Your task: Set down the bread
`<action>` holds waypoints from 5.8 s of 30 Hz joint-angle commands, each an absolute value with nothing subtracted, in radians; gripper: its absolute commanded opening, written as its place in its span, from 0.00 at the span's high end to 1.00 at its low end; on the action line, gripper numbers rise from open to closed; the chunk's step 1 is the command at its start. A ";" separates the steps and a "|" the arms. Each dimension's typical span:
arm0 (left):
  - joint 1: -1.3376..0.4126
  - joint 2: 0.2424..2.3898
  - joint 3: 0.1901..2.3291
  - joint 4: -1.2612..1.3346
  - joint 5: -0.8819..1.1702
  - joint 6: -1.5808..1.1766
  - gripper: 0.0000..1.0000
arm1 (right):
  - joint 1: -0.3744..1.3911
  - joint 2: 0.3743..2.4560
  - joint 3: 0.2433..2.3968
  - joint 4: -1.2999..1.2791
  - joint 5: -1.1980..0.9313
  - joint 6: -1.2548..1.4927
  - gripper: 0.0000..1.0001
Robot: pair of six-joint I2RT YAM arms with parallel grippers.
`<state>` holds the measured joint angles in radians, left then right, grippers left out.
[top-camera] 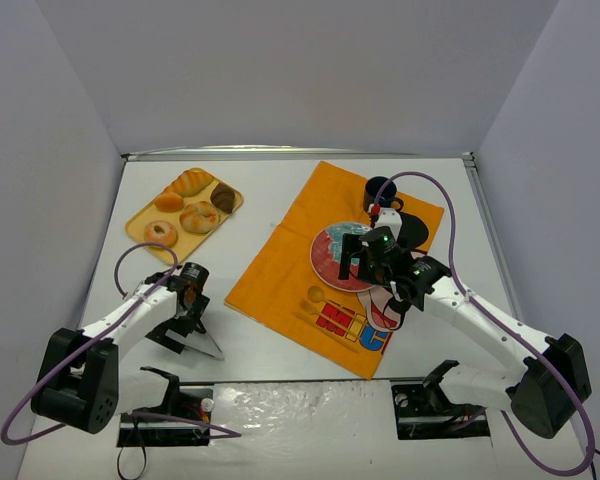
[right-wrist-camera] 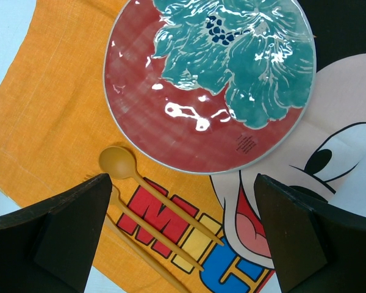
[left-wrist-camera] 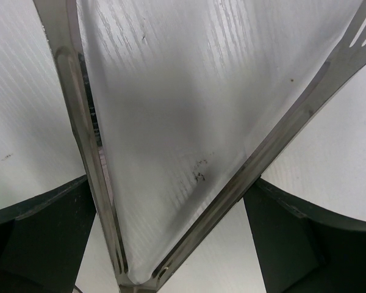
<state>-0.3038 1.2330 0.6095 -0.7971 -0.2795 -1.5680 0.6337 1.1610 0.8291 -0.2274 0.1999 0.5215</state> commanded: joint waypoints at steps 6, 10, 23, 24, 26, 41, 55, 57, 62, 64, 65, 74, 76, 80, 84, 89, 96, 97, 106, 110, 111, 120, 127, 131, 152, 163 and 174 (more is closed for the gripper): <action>-0.245 1.273 0.658 -0.775 -0.273 -1.477 0.03 | 0.618 1.155 0.825 -0.181 0.201 0.509 0.00; -0.244 1.283 0.661 -0.772 -0.263 -1.464 0.03 | 0.618 1.150 0.823 -0.183 0.198 0.511 0.00; -0.247 1.213 0.655 -0.785 -0.236 -1.441 0.51 | 0.617 1.146 0.821 -0.180 0.192 0.524 0.00; -0.249 1.202 0.655 -0.791 -0.237 -1.439 0.55 | 0.616 1.145 0.821 -0.180 0.191 0.524 0.00; -0.254 1.181 0.656 -0.804 -0.238 -1.436 0.64 | 0.616 1.144 0.821 -0.182 0.188 0.524 0.00; -0.290 1.073 0.807 -1.003 -0.334 -1.361 0.99 | 0.618 1.122 0.819 -0.186 0.181 0.537 0.00; -0.290 1.041 1.051 -1.195 -0.465 -1.214 0.76 | 0.618 1.117 0.831 -0.206 0.186 0.538 0.00; -0.290 1.043 1.072 -1.204 -0.476 -1.198 0.70 | 0.618 1.117 0.831 -0.207 0.187 0.538 0.00; -0.290 1.046 1.101 -1.210 -0.485 -1.170 0.56 | 0.618 1.119 0.831 -0.209 0.190 0.538 0.00; -0.290 1.052 1.109 -1.209 -0.488 -1.161 0.54 | 0.618 1.118 0.831 -0.210 0.190 0.538 0.00; -0.290 1.059 1.120 -1.207 -0.489 -1.154 0.53 | 0.618 1.118 0.831 -0.209 0.190 0.538 0.00; -0.290 1.124 1.214 -1.195 -0.510 -1.107 0.50 | 0.618 1.117 0.831 -0.216 0.198 0.536 0.00; -0.290 1.151 1.241 -1.192 -0.514 -1.090 0.50 | 0.617 1.117 0.831 -0.218 0.199 0.537 0.00; -0.289 1.196 1.286 -1.170 -0.512 -1.062 0.50 | 0.618 1.123 0.833 -0.218 0.202 0.537 0.00; -0.285 1.251 1.332 -1.124 -0.495 -1.017 0.48 | 0.617 1.122 0.832 -0.219 0.207 0.537 0.00; -0.264 1.347 1.404 -1.072 -0.445 -0.943 0.47 | 0.615 1.120 0.830 -0.222 0.213 0.537 0.00; -0.243 1.453 1.528 -1.027 -0.397 -0.862 0.47 | 0.617 1.131 0.830 -0.224 0.229 0.534 0.00; -0.236 1.469 1.550 -1.028 -0.396 -0.851 0.47 | 0.617 1.133 0.830 -0.224 0.230 0.534 0.00; -0.177 1.590 1.699 -0.988 -0.336 -0.774 0.47 | 0.614 1.154 0.834 -0.222 0.245 0.522 0.00; -0.144 1.646 1.748 -0.958 -0.303 -0.743 0.47 | 0.614 1.152 0.840 -0.222 0.251 0.513 0.00; -0.137 1.665 1.764 -0.953 -0.295 -0.738 0.47 | 0.614 1.152 0.842 -0.222 0.252 0.510 0.00; -0.084 1.807 1.842 -0.879 -0.238 -0.709 0.47 | 0.613 1.151 0.844 -0.222 0.253 0.489 0.00; -0.057 1.898 1.912 -0.855 -0.224 -0.696 0.48 | 0.612 1.158 0.836 -0.219 0.251 0.488 0.00; -0.050 1.945 1.952 -0.842 -0.213 -0.690 0.48 | 0.614 1.164 0.838 -0.220 0.245 0.487 0.00; -0.034 1.951 1.909 -0.833 -0.193 -0.719 0.47 | 0.612 1.184 0.839 -0.218 0.241 0.486 0.00; -0.031 1.901 1.870 -0.848 -0.193 -0.730 0.47 | 0.612 1.172 0.830 -0.219 0.236 0.494 0.00; -0.018 1.898 1.853 -0.855 -0.187 -0.727 0.48 | 0.612 1.160 0.813 -0.220 0.238 0.500 0.00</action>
<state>-0.0329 1.9724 1.8433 -0.8650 -0.1805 -0.7181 0.6205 1.1763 0.8112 -0.2432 0.2203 0.4965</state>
